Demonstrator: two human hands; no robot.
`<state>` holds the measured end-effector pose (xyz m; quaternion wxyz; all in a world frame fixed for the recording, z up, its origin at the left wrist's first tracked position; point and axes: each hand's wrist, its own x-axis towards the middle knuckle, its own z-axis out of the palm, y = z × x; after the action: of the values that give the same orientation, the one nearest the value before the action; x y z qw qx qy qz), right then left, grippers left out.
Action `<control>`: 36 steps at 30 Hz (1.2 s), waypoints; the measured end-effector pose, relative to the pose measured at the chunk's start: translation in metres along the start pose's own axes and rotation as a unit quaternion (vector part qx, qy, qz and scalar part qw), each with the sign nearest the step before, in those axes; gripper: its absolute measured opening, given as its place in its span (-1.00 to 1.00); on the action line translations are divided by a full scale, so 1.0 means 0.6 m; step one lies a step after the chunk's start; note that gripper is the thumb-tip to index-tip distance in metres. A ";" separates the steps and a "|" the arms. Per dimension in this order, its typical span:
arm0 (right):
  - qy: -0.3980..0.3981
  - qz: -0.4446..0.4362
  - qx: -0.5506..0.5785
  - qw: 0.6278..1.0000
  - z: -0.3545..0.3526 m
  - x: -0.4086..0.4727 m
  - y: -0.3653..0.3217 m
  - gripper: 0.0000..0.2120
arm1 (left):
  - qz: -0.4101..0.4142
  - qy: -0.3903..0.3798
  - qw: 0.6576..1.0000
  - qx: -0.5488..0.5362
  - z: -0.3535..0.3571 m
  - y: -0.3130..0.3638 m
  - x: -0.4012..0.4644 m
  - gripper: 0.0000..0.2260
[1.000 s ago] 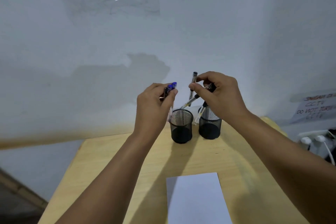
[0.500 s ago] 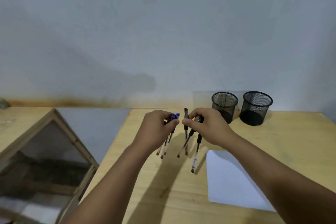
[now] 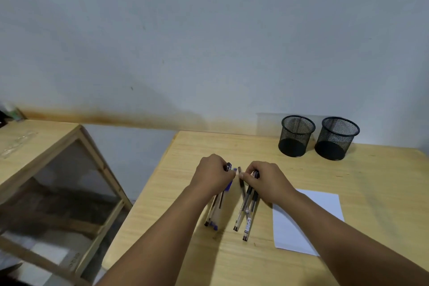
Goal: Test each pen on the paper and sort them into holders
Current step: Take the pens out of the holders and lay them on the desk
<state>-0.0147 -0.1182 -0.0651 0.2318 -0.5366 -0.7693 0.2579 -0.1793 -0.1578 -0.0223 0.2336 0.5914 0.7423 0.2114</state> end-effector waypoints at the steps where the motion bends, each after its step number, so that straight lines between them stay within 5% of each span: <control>1: 0.004 -0.003 -0.007 1.000 0.003 0.000 0.002 -0.74 | -0.005 0.001 1.000 -0.002 0.004 0.002 0.001 -0.64; 13: 0.055 -0.062 -0.040 0.996 -0.035 -0.027 0.017 -0.77 | 0.012 0.042 0.999 -0.029 0.005 -0.002 -0.016 -0.63; 21: -0.002 -0.093 -0.014 0.996 -0.034 -0.080 0.027 -0.84 | 0.029 0.044 0.998 -0.044 0.006 -0.025 -0.100 -0.75; 29: -0.102 -0.222 -0.086 0.966 -0.013 -0.124 0.011 -0.83 | 0.048 0.050 0.998 0.006 0.043 -0.047 -0.155 -0.75; 36: -0.073 -0.301 -0.174 0.935 -0.006 -0.155 0.000 -0.87 | 0.045 0.048 0.998 0.001 0.048 -0.045 -0.168 -0.78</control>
<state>0.0170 -0.2054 -0.0699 0.1451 -0.2914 -0.9424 0.0769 -0.1639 -0.2607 -0.0517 0.1873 0.6139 0.7252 0.2493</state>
